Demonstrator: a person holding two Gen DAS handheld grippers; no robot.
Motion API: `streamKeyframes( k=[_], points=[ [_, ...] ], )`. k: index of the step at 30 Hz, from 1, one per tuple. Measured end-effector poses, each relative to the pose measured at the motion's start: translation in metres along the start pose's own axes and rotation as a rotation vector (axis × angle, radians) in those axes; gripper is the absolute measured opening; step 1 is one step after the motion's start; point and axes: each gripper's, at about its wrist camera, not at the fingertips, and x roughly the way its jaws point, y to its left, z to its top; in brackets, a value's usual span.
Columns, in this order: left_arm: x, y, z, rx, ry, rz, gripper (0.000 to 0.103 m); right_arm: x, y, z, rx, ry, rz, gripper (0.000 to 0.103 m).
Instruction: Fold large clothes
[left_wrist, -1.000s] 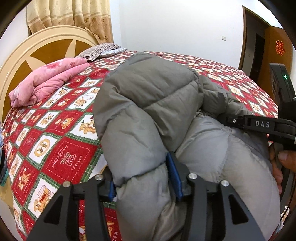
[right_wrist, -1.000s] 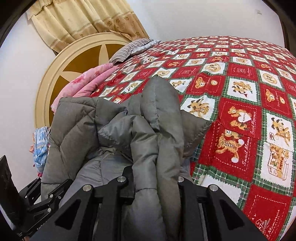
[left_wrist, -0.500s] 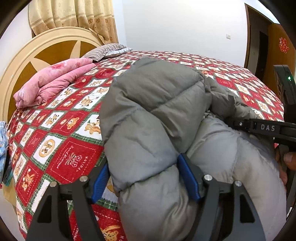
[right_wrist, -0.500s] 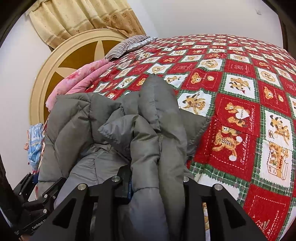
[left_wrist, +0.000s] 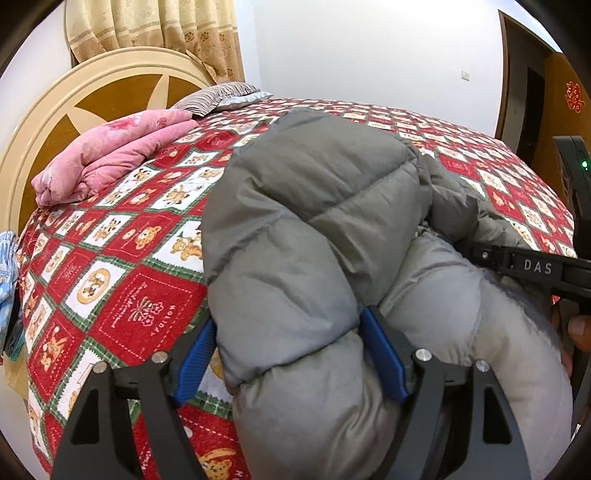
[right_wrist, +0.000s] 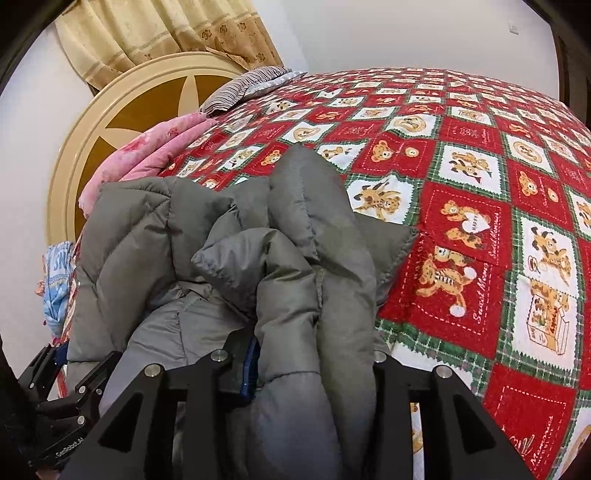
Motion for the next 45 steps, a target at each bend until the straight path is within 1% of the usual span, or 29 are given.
streamKeyframes(
  k=[3, 4, 5, 6, 7, 8, 10, 12, 17, 23, 28, 34, 45],
  points=[
    [-0.015, 0.006, 0.002, -0.017, -0.004, 0.013, 0.082, -0.008, 0.002, 0.001, 0.004, 0.0, -0.003, 0.042],
    [-0.025, 0.01, 0.003, -0.032, -0.009, 0.015, 0.082, -0.016, 0.003, 0.001, 0.01, -0.011, -0.011, 0.045],
    [-0.038, 0.015, 0.004, -0.051, -0.031, 0.014, 0.083, -0.026, 0.004, 0.0, 0.018, -0.026, -0.018, 0.048],
    [-0.05, 0.018, 0.005, -0.061, -0.057, 0.009, 0.089, -0.037, 0.006, -0.002, 0.022, -0.041, -0.021, 0.05],
    [-0.063, 0.021, 0.005, -0.067, -0.088, 0.007, 0.094, -0.052, 0.009, -0.004, 0.021, -0.066, -0.026, 0.055],
    [-0.079, 0.024, 0.004, -0.069, -0.124, 0.017, 0.102, -0.065, 0.012, -0.007, 0.014, -0.093, -0.036, 0.062],
    [-0.101, 0.026, 0.003, -0.068, -0.172, 0.032, 0.103, -0.097, 0.021, -0.016, -0.003, -0.16, -0.07, 0.065],
    [-0.118, 0.025, 0.004, -0.06, -0.192, 0.023, 0.103, -0.12, 0.028, -0.025, -0.002, -0.198, -0.075, 0.066],
    [-0.154, 0.021, 0.003, -0.037, -0.259, 0.012, 0.103, -0.163, 0.048, -0.044, -0.017, -0.25, -0.065, 0.066],
    [-0.174, 0.019, 0.006, -0.035, -0.302, -0.013, 0.103, -0.198, 0.063, -0.055, -0.048, -0.301, -0.065, 0.066],
    [-0.179, 0.019, 0.005, -0.035, -0.319, -0.019, 0.103, -0.209, 0.066, -0.059, -0.051, -0.313, -0.069, 0.066],
    [-0.18, 0.021, 0.005, -0.042, -0.32, -0.022, 0.103, -0.208, 0.068, -0.065, -0.059, -0.303, -0.066, 0.066],
    [-0.179, 0.021, 0.004, -0.048, -0.313, -0.018, 0.103, -0.209, 0.069, -0.066, -0.059, -0.307, -0.069, 0.066]
  ],
)
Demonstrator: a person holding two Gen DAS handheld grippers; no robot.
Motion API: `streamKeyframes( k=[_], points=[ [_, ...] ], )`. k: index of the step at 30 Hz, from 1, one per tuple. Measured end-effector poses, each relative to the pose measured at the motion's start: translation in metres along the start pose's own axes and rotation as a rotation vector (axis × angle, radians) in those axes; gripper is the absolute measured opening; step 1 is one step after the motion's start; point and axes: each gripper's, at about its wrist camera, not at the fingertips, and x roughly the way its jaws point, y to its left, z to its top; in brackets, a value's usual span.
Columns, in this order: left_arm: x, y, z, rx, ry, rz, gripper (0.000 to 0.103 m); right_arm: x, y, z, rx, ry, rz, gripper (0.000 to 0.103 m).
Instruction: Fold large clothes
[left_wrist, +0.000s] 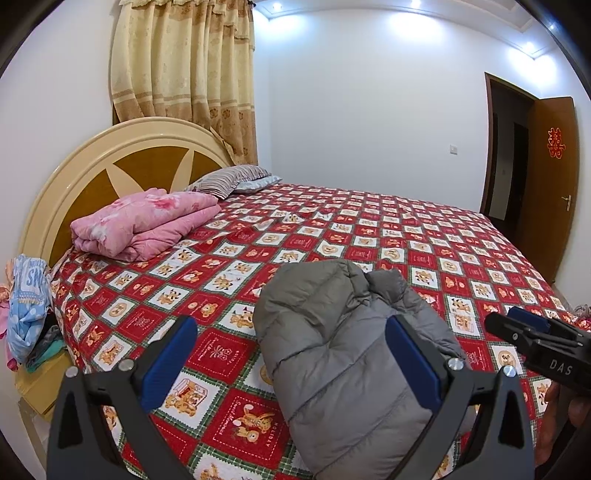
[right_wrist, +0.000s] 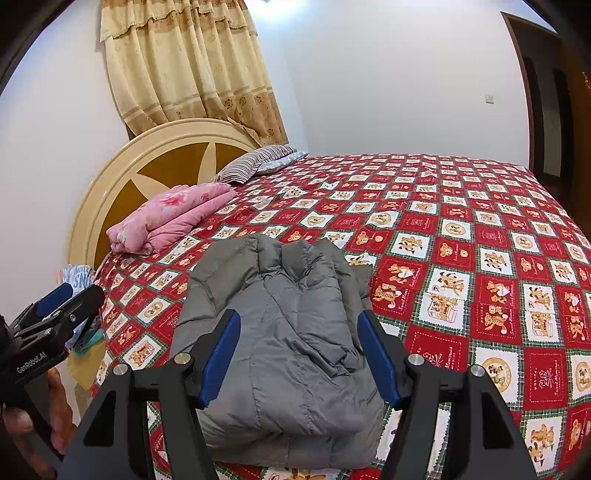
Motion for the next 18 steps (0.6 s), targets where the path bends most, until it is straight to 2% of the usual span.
streamKeyframes(
  k=[18],
  points=[
    [0.0007, 0.0006, -0.0016, -0.001, 0.0, 0.002, 0.103, -0.0022, 0.0017, -0.0007, 0.002, -0.001, 0.005, 0.066]
  ],
)
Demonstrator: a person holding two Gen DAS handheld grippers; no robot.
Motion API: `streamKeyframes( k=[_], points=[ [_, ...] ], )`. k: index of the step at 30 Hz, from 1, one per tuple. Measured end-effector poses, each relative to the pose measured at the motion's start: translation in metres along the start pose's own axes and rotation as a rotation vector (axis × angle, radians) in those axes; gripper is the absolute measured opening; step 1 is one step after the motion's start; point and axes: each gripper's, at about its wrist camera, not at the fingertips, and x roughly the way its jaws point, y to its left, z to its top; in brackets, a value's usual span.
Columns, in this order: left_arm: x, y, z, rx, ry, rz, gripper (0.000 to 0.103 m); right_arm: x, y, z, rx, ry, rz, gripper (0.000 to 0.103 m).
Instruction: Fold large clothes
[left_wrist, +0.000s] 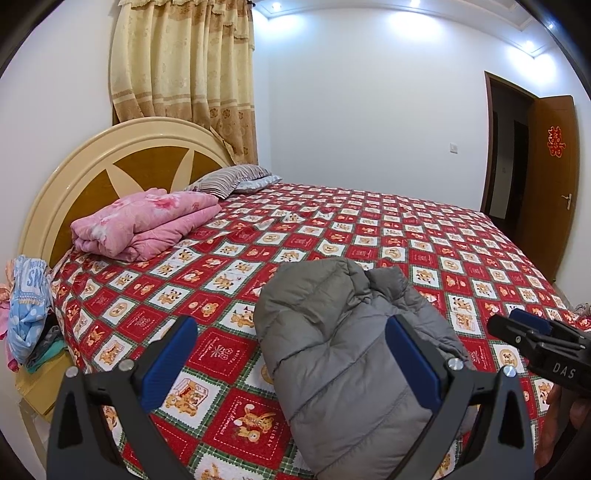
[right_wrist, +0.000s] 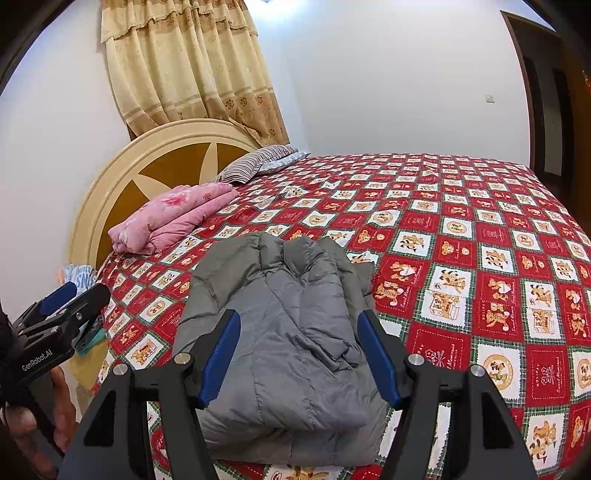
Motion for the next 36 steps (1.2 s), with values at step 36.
streamKeyframes(
  k=[36],
  points=[
    [0.011, 0.003, -0.006, 0.001, 0.054, 0.006, 0.103, -0.008, 0.005, -0.002, -0.007, -0.02, 0.007, 0.066]
  ],
)
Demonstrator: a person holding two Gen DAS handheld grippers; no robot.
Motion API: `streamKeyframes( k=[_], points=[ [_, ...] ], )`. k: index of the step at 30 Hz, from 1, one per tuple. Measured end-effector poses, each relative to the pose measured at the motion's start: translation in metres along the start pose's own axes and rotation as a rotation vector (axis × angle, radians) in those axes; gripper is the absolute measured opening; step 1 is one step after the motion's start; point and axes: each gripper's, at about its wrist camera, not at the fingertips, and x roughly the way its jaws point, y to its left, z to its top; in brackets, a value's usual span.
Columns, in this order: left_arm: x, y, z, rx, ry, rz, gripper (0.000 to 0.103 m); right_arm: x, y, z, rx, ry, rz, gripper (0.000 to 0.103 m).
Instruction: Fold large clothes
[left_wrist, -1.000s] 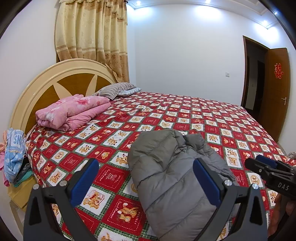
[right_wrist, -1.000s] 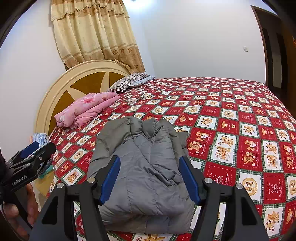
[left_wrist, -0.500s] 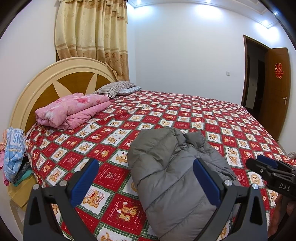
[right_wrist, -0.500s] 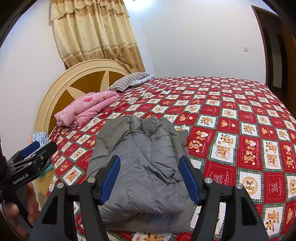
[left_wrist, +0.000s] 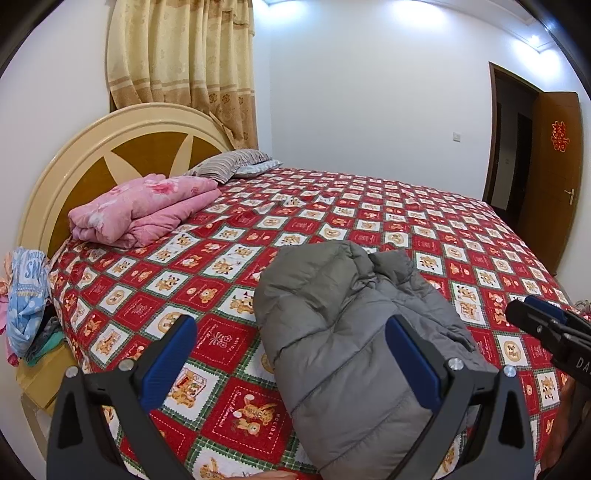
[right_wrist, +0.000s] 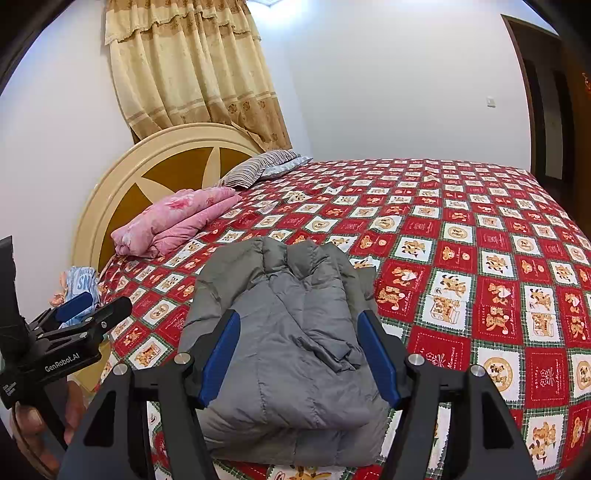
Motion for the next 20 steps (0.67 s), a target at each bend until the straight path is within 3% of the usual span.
streamKeyframes(
  k=[20],
  points=[
    [0.0025, -0.0039, -0.0017, 0.028, -0.018, 0.013, 0.103, 0.0043, 0.0031, -0.0025, -0.015, 0.023, 0.003, 0.066]
  ],
)
